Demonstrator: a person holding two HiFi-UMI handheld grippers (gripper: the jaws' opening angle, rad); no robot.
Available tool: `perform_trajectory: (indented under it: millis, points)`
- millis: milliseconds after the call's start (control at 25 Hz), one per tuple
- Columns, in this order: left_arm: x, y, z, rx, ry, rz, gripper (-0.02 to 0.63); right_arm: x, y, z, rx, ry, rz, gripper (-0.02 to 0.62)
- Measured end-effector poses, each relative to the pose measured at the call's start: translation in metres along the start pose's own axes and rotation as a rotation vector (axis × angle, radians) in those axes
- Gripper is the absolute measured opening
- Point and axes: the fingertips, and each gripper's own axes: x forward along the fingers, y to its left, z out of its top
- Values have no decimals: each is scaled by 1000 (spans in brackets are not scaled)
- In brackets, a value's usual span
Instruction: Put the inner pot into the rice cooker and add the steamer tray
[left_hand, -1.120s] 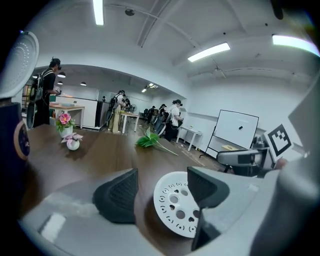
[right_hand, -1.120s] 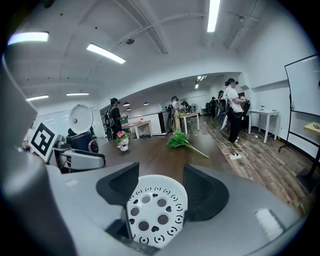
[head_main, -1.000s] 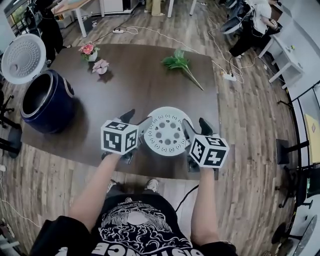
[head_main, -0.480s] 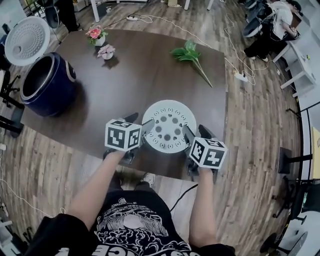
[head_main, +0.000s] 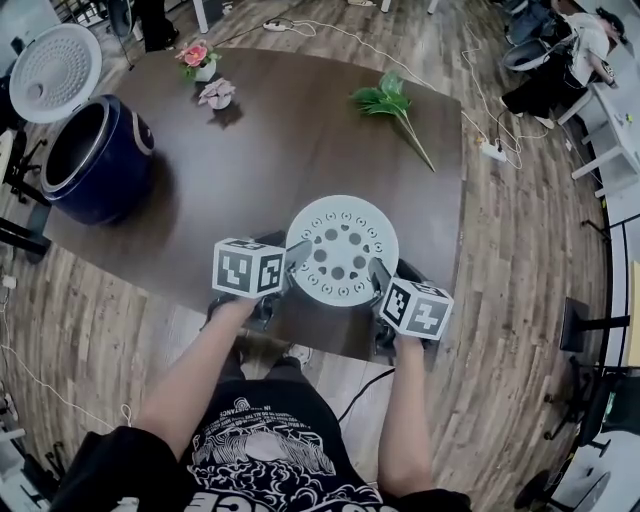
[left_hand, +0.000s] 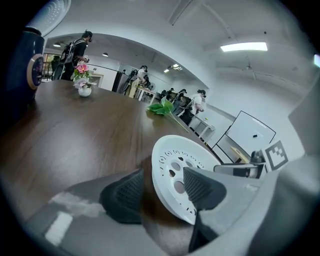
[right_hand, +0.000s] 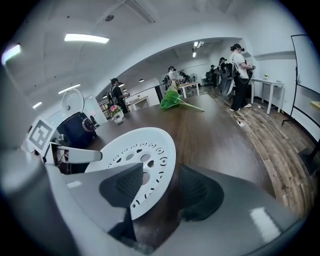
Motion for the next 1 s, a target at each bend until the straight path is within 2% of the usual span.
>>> perform_trajectory:
  millis: [560,1000]
  points:
    - [1,0,-6,-40,3,-3,120,3,-3,-9,29,4,-11,130]
    - [-27,12,11,-82,-98,36,109,6,23,14,-13,-38,12,117]
